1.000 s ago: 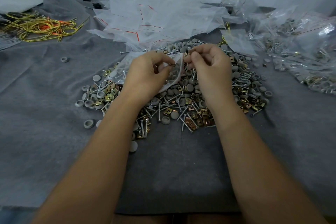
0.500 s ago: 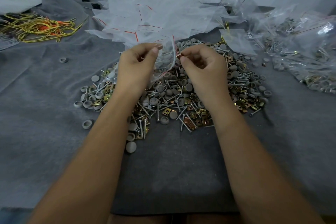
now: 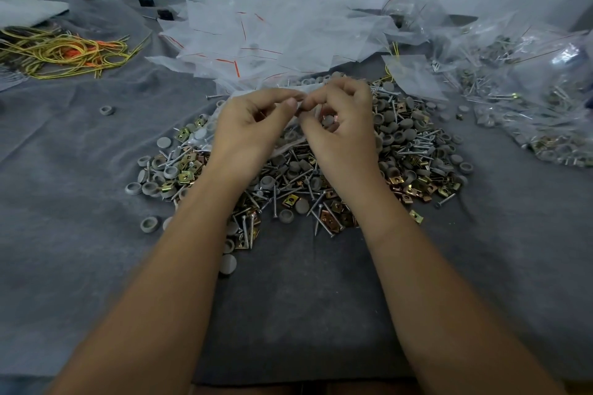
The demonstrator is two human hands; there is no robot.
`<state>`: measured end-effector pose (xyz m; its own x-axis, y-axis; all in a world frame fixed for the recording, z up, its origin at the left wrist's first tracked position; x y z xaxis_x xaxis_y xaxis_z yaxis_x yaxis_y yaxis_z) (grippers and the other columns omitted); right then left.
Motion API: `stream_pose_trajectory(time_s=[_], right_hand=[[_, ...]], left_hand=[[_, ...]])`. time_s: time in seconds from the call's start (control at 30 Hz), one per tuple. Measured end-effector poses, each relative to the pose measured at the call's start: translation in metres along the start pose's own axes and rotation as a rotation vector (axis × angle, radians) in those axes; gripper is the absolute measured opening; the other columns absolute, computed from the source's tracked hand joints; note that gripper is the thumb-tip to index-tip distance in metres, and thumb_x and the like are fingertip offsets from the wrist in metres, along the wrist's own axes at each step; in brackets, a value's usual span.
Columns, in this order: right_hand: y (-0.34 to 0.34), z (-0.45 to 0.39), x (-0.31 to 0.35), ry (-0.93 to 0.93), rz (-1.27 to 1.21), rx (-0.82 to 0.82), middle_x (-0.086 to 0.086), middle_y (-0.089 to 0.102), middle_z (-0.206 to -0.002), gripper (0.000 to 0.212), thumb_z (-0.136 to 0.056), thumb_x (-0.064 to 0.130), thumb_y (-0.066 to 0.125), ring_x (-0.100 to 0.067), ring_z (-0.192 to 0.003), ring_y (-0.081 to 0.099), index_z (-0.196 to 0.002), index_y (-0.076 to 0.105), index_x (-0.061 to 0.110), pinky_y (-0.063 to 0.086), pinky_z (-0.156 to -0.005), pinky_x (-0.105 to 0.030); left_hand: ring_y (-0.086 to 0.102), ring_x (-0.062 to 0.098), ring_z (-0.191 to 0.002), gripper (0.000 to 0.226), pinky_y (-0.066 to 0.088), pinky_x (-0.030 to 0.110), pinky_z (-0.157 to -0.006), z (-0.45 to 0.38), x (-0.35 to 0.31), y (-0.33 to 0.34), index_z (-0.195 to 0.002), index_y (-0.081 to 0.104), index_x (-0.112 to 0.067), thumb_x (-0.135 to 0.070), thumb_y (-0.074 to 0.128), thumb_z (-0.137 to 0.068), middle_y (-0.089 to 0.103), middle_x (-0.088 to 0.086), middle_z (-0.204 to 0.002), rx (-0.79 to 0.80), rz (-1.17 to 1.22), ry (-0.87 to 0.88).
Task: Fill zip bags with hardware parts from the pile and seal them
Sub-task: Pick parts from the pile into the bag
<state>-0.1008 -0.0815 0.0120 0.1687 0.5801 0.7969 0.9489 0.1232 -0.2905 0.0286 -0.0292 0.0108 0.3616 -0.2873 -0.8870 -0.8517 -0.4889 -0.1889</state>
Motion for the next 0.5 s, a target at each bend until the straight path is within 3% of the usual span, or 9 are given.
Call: stream_pose_trajectory(time_s=[0.07,0.13,0.27,0.4,0.5], right_hand=[[0.006,0.001,0.001,-0.027,0.137,0.062,0.000,0.050,-0.104,0.008,-0.084,0.014,0.067,-0.011,-0.085,0.055,-0.088,0.068,0.020,0.047,-0.076,-0.024],[0.016,0.001,0.000,-0.033,0.212,0.162,0.000,0.062,-0.091,0.013,-0.086,0.015,0.064,-0.013,-0.077,0.058,-0.092,0.072,0.022,0.051,-0.070,-0.032],[0.024,0.003,0.001,-0.063,0.233,0.256,-0.003,0.067,-0.092,0.024,-0.091,0.014,0.060,-0.017,-0.082,0.061,-0.108,0.075,0.024,0.053,-0.072,-0.039],[0.003,-0.001,0.004,-0.052,0.041,0.100,0.003,0.061,-0.097,0.027,-0.093,0.016,0.060,-0.005,-0.079,0.056,-0.116,0.071,0.026,0.047,-0.068,-0.015],[-0.031,-0.006,-0.008,0.043,0.001,-0.122,0.003,0.063,-0.103,0.029,-0.094,0.015,0.053,-0.005,-0.082,0.057,-0.115,0.069,0.027,0.048,-0.071,-0.018]], left_hand=[[0.065,0.006,-0.084,0.020,0.050,0.018,-0.077,0.000,-0.001,-0.001,-0.097,0.072,-0.027,-0.012,0.060,-0.095,0.075,-0.003,-0.087,-0.004,0.025,0.007],[0.066,0.002,-0.081,0.018,0.049,0.015,-0.074,0.000,0.000,-0.001,-0.099,0.073,-0.024,-0.012,0.060,-0.095,0.073,-0.009,-0.084,0.000,0.034,0.010],[0.047,0.016,-0.064,0.018,0.041,0.020,-0.059,-0.001,0.003,-0.005,-0.097,0.072,-0.025,-0.013,0.058,-0.097,0.060,0.030,-0.077,-0.059,0.009,-0.009],[0.041,0.012,-0.061,0.020,0.037,0.020,-0.055,-0.002,0.012,-0.027,-0.094,0.070,-0.025,-0.014,0.054,-0.099,0.052,0.013,-0.078,-0.239,0.077,-0.067],[0.036,0.013,-0.057,0.020,0.031,0.022,-0.051,-0.001,0.021,-0.039,-0.093,0.070,-0.025,-0.016,0.054,-0.099,0.046,0.011,-0.073,-0.329,0.117,-0.116]])
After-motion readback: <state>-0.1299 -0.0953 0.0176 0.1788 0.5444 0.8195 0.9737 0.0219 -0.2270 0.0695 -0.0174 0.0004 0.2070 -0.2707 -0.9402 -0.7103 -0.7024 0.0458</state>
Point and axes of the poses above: each hand's wrist, its own z-axis away from the middle knuckle, its own y-axis out of the palm, x = y × z, the point moved 10 cm from there along -z, towards the middle knuckle
